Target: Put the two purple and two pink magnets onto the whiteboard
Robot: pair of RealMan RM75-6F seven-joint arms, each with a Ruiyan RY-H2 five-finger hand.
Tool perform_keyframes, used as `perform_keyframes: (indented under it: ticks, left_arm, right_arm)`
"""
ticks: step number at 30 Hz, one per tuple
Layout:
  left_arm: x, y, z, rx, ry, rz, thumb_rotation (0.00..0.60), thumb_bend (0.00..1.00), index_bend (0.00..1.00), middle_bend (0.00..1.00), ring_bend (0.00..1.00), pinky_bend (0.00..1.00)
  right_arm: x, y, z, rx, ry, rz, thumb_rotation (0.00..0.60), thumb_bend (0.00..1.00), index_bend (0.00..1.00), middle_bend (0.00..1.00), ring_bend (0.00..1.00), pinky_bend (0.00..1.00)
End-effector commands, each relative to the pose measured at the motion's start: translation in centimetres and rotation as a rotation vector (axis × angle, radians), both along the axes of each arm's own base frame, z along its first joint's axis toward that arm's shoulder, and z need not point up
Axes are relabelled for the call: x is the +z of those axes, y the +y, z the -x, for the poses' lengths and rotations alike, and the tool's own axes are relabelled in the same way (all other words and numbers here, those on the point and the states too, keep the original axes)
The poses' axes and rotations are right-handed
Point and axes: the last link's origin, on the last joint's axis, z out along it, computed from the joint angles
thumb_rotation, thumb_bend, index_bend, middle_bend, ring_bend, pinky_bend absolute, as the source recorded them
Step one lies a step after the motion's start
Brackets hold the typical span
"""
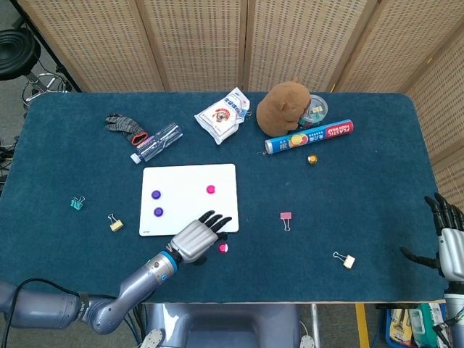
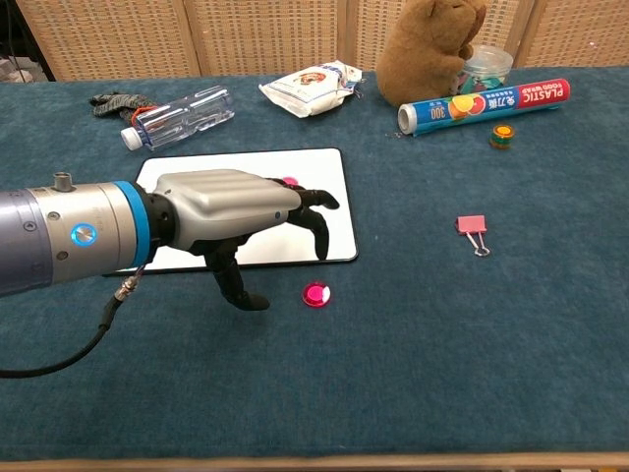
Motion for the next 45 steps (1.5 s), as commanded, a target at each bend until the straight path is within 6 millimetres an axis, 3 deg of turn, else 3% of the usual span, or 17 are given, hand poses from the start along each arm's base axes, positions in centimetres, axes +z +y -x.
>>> perform_keyframes:
  ticks: [1, 22, 45]
  left_arm:
    - [-0.4, 0.1, 0.0, -0.004, 0.001, -0.001, 0.6, 0.25, 0.32, 0.0, 0.0, 0.0]
    - [-2.5, 0.6, -1.3, -0.05, 0.031, -0.026, 0.6, 0.26, 0.34, 0.0, 0.0, 0.0]
    - [-4.1, 0.4, -1.2, -0.05, 0.056, -0.03, 0.6, 0.26, 0.39, 0.0, 0.0, 0.0]
  right_arm:
    - [-0.1, -0.1, 0.1, -0.004, 0.002, -0.004, 0.6, 0.0, 0.03, 0.0, 0.0, 0.0]
    - [-0.4, -0.5, 0.4, -0.026, -0.002, -0.022, 0.6, 0.0, 0.04, 0.0, 0.0, 0.0]
    - [-0.7, -0.9, 0.6, -0.038, -0.003, -0.038, 0.6, 0.0, 0.05, 0.0, 0.0, 0.0]
